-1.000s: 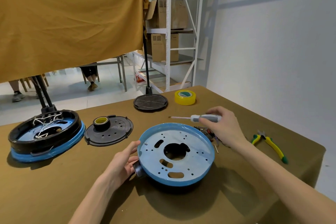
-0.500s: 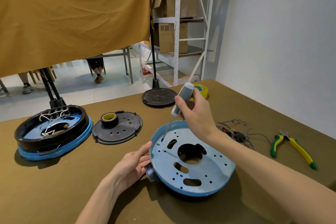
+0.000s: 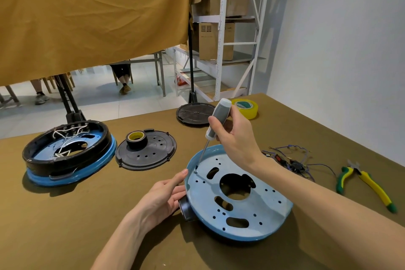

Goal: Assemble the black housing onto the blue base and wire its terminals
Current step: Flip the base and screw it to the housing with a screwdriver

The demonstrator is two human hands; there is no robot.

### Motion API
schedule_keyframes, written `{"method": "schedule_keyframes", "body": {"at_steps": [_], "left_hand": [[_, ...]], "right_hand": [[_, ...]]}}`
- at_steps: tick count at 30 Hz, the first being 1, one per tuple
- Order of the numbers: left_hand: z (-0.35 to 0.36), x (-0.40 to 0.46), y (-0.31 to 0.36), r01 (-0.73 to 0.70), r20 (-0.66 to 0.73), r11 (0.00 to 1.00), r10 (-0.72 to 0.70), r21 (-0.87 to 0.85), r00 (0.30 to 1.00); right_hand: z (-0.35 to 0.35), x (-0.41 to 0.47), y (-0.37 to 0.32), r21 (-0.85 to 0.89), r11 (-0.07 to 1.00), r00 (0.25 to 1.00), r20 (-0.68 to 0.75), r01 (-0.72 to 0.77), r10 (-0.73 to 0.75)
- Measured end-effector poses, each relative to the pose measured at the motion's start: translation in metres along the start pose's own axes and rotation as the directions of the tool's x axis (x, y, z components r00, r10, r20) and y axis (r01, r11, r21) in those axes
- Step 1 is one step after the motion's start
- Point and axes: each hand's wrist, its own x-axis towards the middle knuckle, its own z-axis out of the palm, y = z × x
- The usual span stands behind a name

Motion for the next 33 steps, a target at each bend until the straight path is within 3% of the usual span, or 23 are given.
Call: {"method": "schedule_keyframes", "body": {"at_steps": [29, 33], "left_hand": [[0.0055, -0.0061, 0.0040, -0.001, -0.066, 1.000, 0.002, 0.020, 0.998], [0.0057, -0.0071, 0.0044, -0.006, -0.059, 1.000, 0.007, 0.017, 0.998]], "right_hand": [[0.0071, 0.0032, -0.0007, -0.040, 0.998, 0.998, 0.056, 0.038, -0.036], [0.0053, 0.0075, -0.0058, -0.036, 0.998, 0.991, 0.124, 0.049, -0.045]]}}
